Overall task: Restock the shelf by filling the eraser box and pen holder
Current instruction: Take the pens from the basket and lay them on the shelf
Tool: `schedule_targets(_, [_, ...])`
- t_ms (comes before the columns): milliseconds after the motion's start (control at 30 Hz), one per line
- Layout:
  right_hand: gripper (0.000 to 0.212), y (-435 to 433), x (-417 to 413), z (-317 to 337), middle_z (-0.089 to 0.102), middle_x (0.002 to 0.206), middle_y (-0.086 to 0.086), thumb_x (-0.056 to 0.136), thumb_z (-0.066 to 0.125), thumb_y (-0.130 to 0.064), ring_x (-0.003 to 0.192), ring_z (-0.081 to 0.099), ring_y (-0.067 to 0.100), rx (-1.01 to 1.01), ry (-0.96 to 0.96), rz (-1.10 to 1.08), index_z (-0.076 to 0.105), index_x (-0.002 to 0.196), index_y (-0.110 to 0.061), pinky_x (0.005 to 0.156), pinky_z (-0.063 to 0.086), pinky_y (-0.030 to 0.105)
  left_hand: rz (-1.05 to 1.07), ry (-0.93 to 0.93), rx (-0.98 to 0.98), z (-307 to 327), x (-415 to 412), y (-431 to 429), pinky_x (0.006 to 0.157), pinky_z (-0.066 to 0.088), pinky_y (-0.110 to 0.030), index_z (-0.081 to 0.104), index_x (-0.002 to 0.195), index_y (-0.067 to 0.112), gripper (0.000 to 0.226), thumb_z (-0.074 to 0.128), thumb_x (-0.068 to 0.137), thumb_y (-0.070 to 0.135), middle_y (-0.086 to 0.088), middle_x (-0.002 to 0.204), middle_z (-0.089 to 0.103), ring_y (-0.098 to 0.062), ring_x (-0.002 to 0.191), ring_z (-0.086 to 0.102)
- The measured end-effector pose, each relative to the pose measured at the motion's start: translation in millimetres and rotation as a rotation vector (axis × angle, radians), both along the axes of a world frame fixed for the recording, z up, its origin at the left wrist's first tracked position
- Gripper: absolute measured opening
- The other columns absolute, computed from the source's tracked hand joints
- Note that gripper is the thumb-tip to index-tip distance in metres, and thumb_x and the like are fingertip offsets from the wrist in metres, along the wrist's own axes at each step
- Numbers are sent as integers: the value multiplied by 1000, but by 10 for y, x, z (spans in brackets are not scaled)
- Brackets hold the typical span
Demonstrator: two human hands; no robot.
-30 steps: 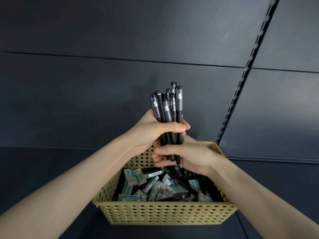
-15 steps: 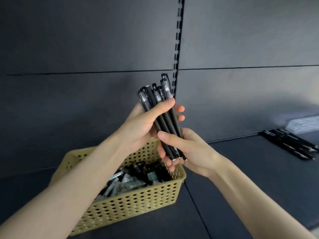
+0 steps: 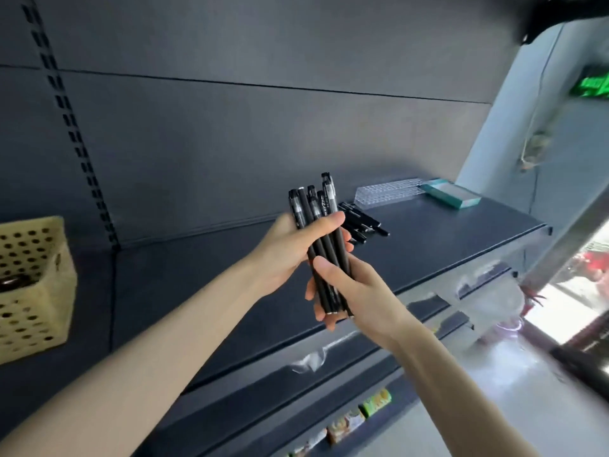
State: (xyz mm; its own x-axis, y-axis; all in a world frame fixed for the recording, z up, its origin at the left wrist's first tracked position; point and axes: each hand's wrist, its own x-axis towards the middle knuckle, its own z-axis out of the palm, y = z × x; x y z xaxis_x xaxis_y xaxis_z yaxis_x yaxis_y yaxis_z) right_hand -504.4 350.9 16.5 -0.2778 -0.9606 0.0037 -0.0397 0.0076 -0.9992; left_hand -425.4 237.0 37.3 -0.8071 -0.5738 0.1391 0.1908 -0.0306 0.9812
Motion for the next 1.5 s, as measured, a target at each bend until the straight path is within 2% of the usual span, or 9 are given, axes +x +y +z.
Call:
schedule_targets(233, [30, 33, -991, -40, 61, 72, 7, 93, 53, -35, 59, 58, 19, 36, -15, -40, 56, 103, -7, 53, 51, 29, 65, -66, -200, 15, -960, 2, 74, 50, -52, 62, 89, -9, 50, 67, 83, 40, -26, 88, 68, -38, 79, 63])
schedule_targets(433, [21, -317, -1824, -315, 60, 73, 10, 94, 53, -31, 64, 59, 18, 73, -5, -9, 62, 94, -12, 67, 53, 28, 186, -140, -195, -350, -1723, -358, 51, 43, -18, 63, 71, 15, 26, 67, 85, 36, 11, 58, 62, -5, 54, 55])
schedule_targets(700, [30, -950, -2757, -513, 63, 75, 7, 96, 50, -34, 65, 58, 11, 141, 72, 31, 62, 105, -8, 61, 46, 19, 295, -264, -135, -572, -2633, -931, 48, 41, -26, 67, 80, 7, 38, 69, 81, 46, -7, 68, 59, -17, 57, 53])
schedule_targets(867, [40, -1343, -3138, -609, 69, 92, 12, 93, 53, -42, 83, 67, 22, 215, 179, 73, 62, 110, -7, 84, 52, 33, 395, -339, -99, -719, -2906, -1228, 60, 50, -31, 68, 90, 2, 49, 66, 81, 50, -13, 81, 68, -19, 70, 63])
schedule_targets(1000, [63, -1627, -3368, -689, 67, 89, 4, 72, 48, -76, 96, 59, 25, 291, 410, 150, 65, 89, -18, 96, 42, 38, 467, -396, -71, -774, -3045, -1356, 55, 48, -25, 67, 84, 13, 38, 63, 84, 51, -4, 75, 59, -14, 67, 58])
schedule_targets(1067, [55, -1732, -3490, -684, 54, 85, -2, 79, 44, -73, 101, 44, 22, 338, 542, 177, 51, 66, -19, 95, 28, 38, 502, -444, -46, -800, -3110, -1425, 52, 47, -23, 64, 83, 16, 36, 62, 85, 51, -1, 72, 56, -12, 64, 55])
schedule_targets(1133, [49, -1800, -3593, -682, 51, 105, 3, 89, 40, -62, 115, 34, 24, 354, 660, 203, 37, 61, -22, 98, 20, 37, 515, -483, -23, -836, -3179, -1470, 51, 46, -23, 65, 90, 8, 47, 63, 82, 55, -5, 76, 54, -13, 66, 55])
schedule_targets(1367, [42, -1927, -3884, -931, 36, 122, -2, 92, 41, -54, 121, 25, 21, 283, 782, 177, 44, 74, -16, 104, 12, 35, 651, -750, -99, -914, -3315, -1496, 62, 44, -26, 50, 83, 4, 52, 65, 81, 54, -1, 75, 46, -14, 69, 48])
schedule_targets(1500, [41, -1964, -3950, -1043, 35, 120, -3, 92, 46, -50, 120, 25, 21, 182, 847, 128, 53, 112, -15, 102, 15, 34, 714, -834, -314, -972, -3340, -1541, 67, 39, -29, 56, 81, 13, 34, 70, 81, 45, 0, 80, 57, -13, 73, 51])
